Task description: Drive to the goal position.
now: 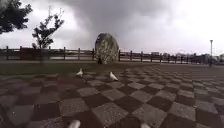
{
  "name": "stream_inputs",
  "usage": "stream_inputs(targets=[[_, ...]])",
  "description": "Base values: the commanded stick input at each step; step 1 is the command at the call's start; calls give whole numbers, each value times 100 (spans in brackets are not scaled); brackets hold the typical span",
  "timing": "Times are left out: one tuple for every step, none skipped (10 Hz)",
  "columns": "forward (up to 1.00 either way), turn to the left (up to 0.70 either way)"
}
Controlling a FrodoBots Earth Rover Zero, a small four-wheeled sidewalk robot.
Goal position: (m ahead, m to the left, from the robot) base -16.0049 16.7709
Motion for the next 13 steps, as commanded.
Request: stream_inputs(targets=[[0,0],[0,0],[28,11],[65,25],[70,27],[70,27],[70,19],[70,4],[70,0],[70,0],[70,0],[70,0],[70,0]])
